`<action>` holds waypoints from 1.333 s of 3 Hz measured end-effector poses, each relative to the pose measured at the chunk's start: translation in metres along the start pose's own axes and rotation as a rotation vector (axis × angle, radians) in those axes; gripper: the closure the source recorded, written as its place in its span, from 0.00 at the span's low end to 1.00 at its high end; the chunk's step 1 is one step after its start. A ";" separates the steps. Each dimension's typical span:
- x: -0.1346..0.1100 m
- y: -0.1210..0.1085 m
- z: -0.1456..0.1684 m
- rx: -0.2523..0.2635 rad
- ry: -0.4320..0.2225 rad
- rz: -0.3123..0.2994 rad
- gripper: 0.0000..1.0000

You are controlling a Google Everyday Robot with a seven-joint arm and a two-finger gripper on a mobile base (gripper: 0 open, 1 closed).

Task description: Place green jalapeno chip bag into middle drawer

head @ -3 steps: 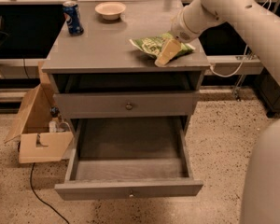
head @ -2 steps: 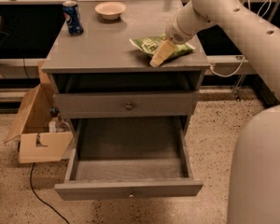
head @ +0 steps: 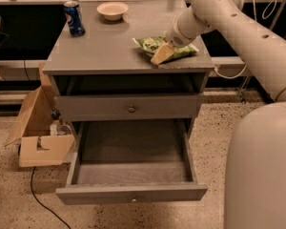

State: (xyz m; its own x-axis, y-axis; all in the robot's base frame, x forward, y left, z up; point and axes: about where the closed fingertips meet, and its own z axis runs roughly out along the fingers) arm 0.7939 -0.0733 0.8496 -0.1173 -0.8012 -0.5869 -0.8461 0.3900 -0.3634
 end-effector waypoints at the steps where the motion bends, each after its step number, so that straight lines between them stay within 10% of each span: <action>1: 0.000 0.000 0.000 0.000 0.000 0.001 0.49; 3: -0.008 -0.003 -0.025 0.012 -0.077 -0.007 0.95; 4: -0.027 -0.002 -0.079 0.040 -0.222 -0.054 1.00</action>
Offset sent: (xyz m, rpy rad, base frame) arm -0.0032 -0.0092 0.0101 0.0307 -0.0024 -0.0058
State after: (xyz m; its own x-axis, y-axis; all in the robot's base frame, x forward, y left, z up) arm 0.7576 -0.0884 0.9231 0.0485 -0.7034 -0.7091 -0.8259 0.3710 -0.4245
